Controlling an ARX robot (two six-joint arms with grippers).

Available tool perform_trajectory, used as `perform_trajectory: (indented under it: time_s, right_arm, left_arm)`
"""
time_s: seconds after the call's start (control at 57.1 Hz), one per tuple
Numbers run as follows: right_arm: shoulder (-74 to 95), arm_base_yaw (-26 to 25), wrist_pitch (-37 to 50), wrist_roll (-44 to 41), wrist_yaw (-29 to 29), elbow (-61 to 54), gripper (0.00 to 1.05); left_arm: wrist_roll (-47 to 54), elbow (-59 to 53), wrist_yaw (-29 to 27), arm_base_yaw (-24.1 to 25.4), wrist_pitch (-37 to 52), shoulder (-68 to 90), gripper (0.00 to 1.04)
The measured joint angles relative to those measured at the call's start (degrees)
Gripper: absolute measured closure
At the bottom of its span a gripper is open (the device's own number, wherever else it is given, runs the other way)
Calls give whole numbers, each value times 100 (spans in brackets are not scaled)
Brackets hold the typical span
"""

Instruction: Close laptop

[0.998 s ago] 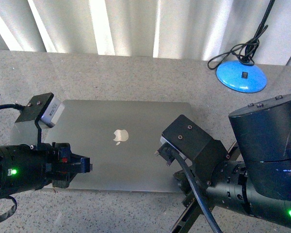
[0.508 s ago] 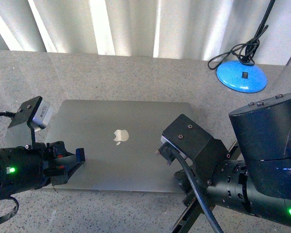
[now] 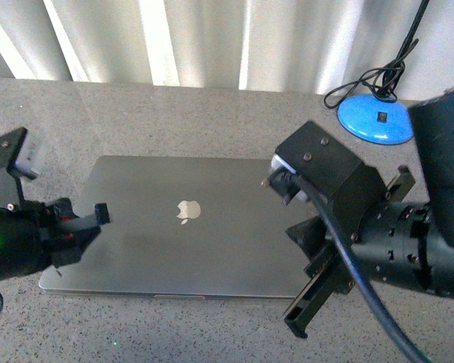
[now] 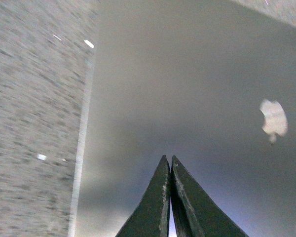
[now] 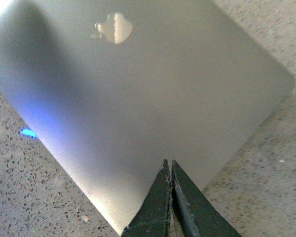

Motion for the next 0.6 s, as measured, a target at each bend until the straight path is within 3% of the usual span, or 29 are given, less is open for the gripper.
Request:
perform_trajectory:
  time_s: [0.088, 0.333, 0.508, 0.595]
  right_arm:
    - [-575, -142, -122, -59, 48, 55, 104]
    - [-1637, -481, 417, -190, 623, 160, 104]
    - [-2472, -780, 514, 24, 960, 179, 77]
    - [-2485, -782, 511, 46, 942, 179, 64]
  left_arm:
    - [76, -7, -385, 94, -2, -247, 88]
    - [129, -11, -376, 94, -7, -282, 54]
    - [131, -15, -398, 96, 9, -275, 29]
    - [426, -247, -820, 79, 1001, 4, 39]
